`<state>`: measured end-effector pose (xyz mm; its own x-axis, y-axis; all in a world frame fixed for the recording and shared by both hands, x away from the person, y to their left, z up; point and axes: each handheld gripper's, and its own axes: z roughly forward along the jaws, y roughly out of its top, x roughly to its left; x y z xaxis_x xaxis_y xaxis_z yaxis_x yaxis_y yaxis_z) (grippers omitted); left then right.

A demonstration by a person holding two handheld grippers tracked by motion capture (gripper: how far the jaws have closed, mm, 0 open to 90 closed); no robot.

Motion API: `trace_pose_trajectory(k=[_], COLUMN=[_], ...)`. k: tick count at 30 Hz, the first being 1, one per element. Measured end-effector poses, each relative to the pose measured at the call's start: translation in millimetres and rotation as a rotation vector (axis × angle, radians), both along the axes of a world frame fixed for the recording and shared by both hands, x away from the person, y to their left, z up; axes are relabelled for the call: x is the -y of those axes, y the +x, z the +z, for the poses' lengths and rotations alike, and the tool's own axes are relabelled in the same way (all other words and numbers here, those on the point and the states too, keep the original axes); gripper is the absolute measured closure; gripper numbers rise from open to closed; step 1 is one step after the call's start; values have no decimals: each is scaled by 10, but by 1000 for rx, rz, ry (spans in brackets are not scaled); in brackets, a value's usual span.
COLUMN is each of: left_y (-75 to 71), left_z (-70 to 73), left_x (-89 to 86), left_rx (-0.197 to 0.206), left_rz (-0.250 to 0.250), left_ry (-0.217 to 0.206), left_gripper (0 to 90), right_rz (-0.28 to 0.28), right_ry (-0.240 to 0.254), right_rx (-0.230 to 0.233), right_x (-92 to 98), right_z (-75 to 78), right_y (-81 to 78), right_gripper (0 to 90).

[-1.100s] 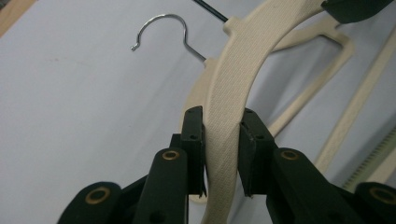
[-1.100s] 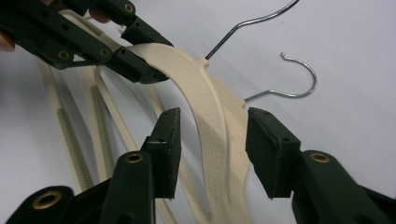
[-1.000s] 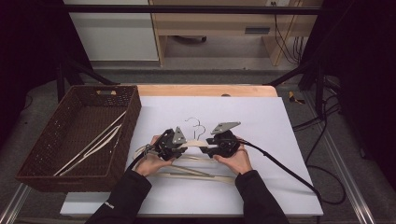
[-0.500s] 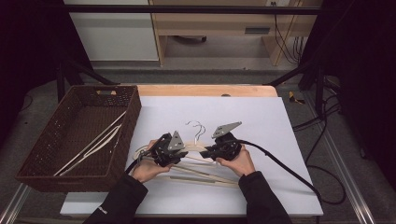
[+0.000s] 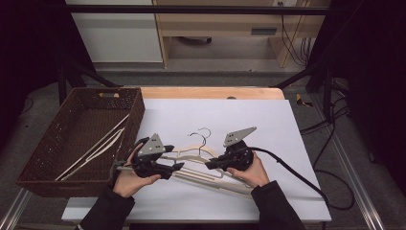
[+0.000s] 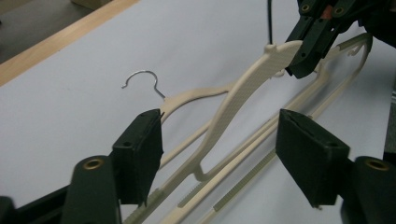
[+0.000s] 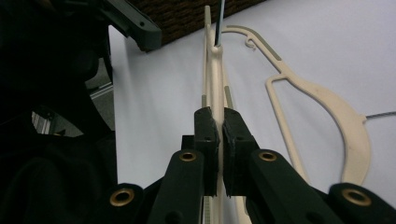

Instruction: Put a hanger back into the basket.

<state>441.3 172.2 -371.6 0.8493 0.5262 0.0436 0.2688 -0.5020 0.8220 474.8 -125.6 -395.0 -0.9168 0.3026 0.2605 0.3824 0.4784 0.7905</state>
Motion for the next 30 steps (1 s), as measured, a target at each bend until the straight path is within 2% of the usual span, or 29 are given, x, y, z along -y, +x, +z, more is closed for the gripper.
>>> trace_pose_trajectory(k=[2,5,11,14,19,20,21,22,23,24,25,28,30], left_y=[-27,-36,22,68,114,105,110,96,103,94,96,63,34], left_z=[4,0,-23,-40,-42,-47,-40,-47,-36,-43,-38,-38,-37], left_x=[-46,-63,135,249,345,364,362,381,373,385,383,397,407], left_rx=[-18,-23,-39,-57,-61,-68,-67,-76,-65,-73,-72,-64,-64], left_rz=[-4,-11,-58,-87,-136,-137,-151,-145,-158,-155,-164,-163,-164], left_ry=[-20,-25,36,61,108,93,111,91,126,120,146,160,158], left_gripper=[263,257,302,386,558,585,616,659,682,690,699,719,738], right_rz=[6,12,36,53,64,65,64,63,63,63,66,69,65], right_ry=[19,43,24,18,5,4,3,2,2,2,2,0,-3], right_rx=[2,12,22,21,23,24,24,27,28,29,27,31,41], right_x=[16,41,55,52,53,53,52,53,54,52,51,51,58], right_z=[37,82,101,95,97,97,96,95,95,94,91,90,99], right_y=[-20,-44,-89,-106,-129,-131,-132,-131,-130,-130,-129,-132,-139], right_gripper=[867,867,868,867,867,867,866,867,866,867,866,864,849])
